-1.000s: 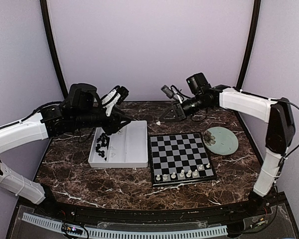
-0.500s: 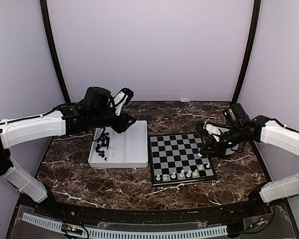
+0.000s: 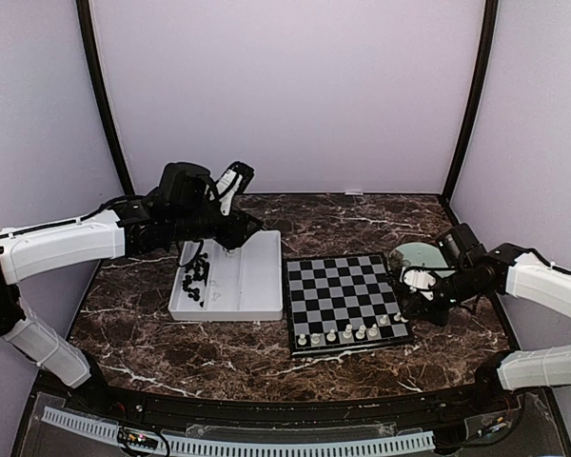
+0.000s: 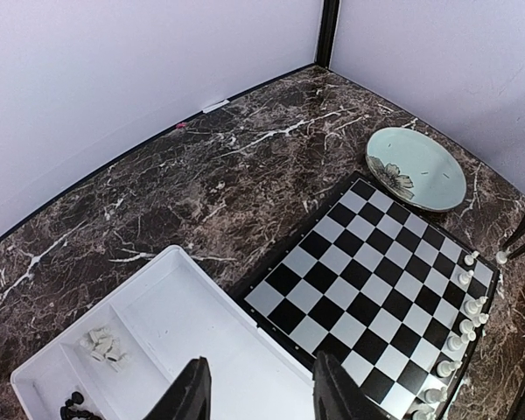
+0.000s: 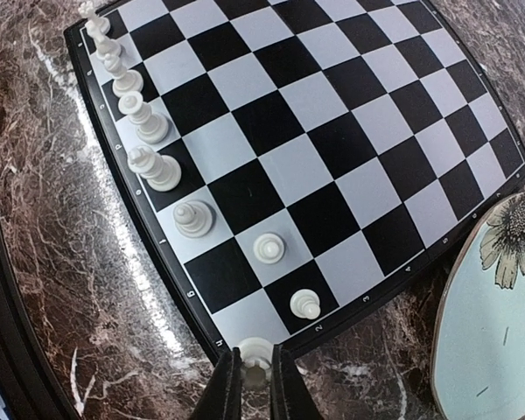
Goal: Set up the chess pieces on the board
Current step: Place the rook at h1.
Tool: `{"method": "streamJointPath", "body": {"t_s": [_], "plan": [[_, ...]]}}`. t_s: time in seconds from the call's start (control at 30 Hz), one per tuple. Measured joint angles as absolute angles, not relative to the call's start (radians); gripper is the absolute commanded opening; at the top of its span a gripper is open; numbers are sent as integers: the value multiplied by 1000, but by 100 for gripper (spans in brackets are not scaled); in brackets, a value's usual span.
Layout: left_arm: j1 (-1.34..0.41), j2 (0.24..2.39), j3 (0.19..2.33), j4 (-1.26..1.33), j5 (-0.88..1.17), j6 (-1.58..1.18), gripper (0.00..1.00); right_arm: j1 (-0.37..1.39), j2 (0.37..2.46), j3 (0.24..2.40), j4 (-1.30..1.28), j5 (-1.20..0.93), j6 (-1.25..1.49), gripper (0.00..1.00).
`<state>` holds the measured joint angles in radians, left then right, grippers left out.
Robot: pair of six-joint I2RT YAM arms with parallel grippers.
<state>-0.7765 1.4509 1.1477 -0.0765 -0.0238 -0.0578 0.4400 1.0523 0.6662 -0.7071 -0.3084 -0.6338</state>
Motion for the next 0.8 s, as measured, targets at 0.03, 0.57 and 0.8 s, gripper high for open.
{"method": "streamJointPath", "body": {"t_s": [0.03,0.57,0.8], "plan": [[-776,1451,1148,-76,-24,-58,42,440,1055,664,-707,-308,-645,13],[-764,1451,1148,-76,-28,-60,41,439,1143,628,-677,-333,-750,14],[-761,1451,1148,-76,-28,-65,41,439,1166,614,-651,-340,-759,15]]}}
